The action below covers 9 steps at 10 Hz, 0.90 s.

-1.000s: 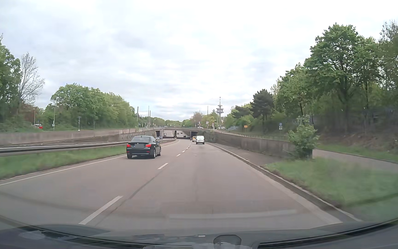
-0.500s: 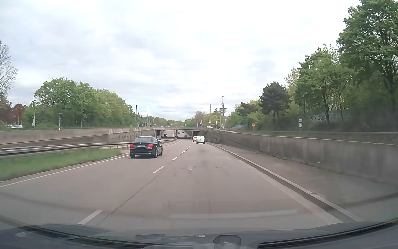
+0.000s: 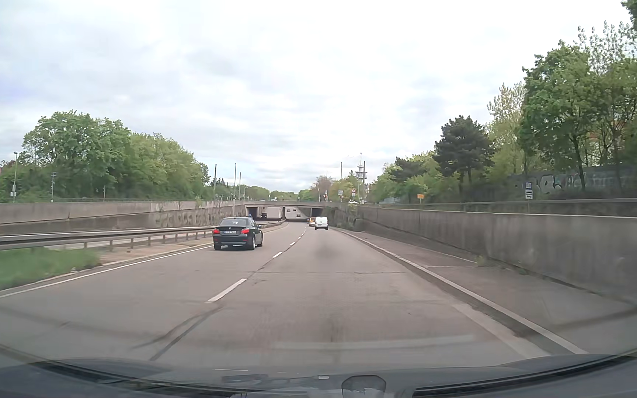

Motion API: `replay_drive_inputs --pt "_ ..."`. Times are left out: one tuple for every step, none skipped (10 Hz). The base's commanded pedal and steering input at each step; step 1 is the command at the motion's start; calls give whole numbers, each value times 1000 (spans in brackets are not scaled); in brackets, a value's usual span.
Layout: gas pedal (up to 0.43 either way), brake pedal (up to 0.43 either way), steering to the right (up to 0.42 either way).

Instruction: Follow the waypoints while adhering to traffic rules and regulations

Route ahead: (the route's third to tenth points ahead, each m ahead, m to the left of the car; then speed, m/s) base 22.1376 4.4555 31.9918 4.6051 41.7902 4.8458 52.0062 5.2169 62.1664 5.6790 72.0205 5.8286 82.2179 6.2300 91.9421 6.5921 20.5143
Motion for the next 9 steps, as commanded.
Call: replay_drive_inputs --pt "59 0 -4" --pt "59 0 -4" --pt "59 0 -4" --pt "39 0 -4" --pt "39 0 -4" --pt "39 0 -4" --pt "39 0 -3" --pt "39 0 -3" --pt "39 0 -3"
